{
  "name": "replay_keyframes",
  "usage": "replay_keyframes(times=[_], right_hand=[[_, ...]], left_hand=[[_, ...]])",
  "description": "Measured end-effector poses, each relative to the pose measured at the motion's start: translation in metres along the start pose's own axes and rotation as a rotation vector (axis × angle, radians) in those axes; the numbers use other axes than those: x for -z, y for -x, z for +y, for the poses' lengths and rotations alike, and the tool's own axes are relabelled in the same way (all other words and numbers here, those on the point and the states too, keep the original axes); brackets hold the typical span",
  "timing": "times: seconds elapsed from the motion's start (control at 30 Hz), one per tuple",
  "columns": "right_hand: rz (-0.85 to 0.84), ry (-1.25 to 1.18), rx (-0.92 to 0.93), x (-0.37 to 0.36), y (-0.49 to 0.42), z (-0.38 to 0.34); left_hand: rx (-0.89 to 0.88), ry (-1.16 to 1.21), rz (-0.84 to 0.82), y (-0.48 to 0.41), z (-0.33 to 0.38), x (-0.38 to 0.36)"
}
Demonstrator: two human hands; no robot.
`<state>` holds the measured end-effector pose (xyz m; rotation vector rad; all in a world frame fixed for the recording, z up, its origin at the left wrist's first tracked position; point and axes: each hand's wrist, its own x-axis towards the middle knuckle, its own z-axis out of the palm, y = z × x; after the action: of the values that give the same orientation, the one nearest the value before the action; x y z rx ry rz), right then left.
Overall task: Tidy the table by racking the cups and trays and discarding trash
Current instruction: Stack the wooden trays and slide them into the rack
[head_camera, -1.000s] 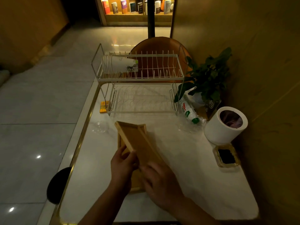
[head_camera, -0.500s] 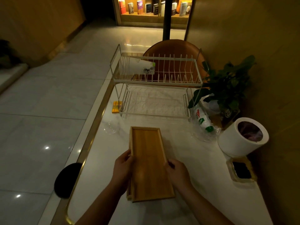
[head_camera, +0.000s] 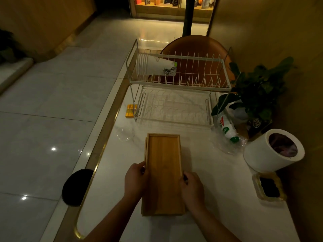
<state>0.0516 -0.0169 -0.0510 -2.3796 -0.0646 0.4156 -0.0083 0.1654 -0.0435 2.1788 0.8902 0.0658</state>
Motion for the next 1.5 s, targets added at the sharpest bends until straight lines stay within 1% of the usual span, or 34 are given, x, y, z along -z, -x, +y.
replay_keyframes(times=[0.23,0.37,0.47,0.53,0.57,0.63,0.7,0.77,0.83,0.97,1.1,1.2,1.27,1.37,1.5], right_hand=[[0.014,0.051,0.051,-0.007,0.001,-0.001],[0.0,0.025,0.071,-0.007,0.001,0.002],[-0.052,-0.055,0.046,-0.004,0.0,0.008],[-0.115,-0.115,0.017,-0.002,-0.003,0.012],[-0.145,-0.161,-0.016,-0.002,-0.005,0.012],[-0.196,-0.284,-0.11,-0.002,-0.009,0.01],[-0.244,-0.383,-0.188,-0.005,-0.012,0.005],[-0.28,-0.437,-0.213,-0.01,-0.011,-0.001],[-0.286,-0.47,-0.189,-0.016,-0.006,-0.007],[-0.198,-0.474,-0.16,-0.026,0.002,-0.011],[-0.19,-0.452,-0.176,-0.03,-0.001,-0.01],[-0.25,-0.466,-0.216,-0.026,-0.011,-0.009],[-0.227,-0.446,-0.227,-0.018,-0.027,-0.012],[-0.209,-0.457,-0.189,-0.01,-0.055,-0.025],[-0.265,-0.468,-0.139,-0.011,-0.084,-0.043]], left_hand=[[0.012,-0.057,0.024,0.0,-0.007,-0.002],[0.039,-0.087,0.017,0.002,-0.006,-0.002],[0.083,-0.062,0.017,0.003,-0.006,-0.003],[0.13,0.055,0.009,0.007,-0.011,-0.003],[0.167,0.173,-0.011,0.008,-0.016,-0.004],[0.25,0.439,-0.096,0.011,-0.025,-0.006],[0.277,0.599,-0.215,0.013,-0.033,-0.009],[0.214,0.676,-0.323,0.016,-0.037,-0.014],[0.188,0.729,-0.38,0.021,-0.037,-0.018],[0.236,0.833,-0.379,0.025,-0.039,-0.026],[0.252,0.849,-0.375,0.022,-0.041,-0.025],[0.212,0.791,-0.377,0.018,-0.042,-0.021],[0.202,0.734,-0.328,0.007,-0.041,-0.018],[0.195,0.694,-0.264,-0.017,-0.036,-0.012],[0.172,0.68,-0.285,-0.04,-0.025,-0.008]])
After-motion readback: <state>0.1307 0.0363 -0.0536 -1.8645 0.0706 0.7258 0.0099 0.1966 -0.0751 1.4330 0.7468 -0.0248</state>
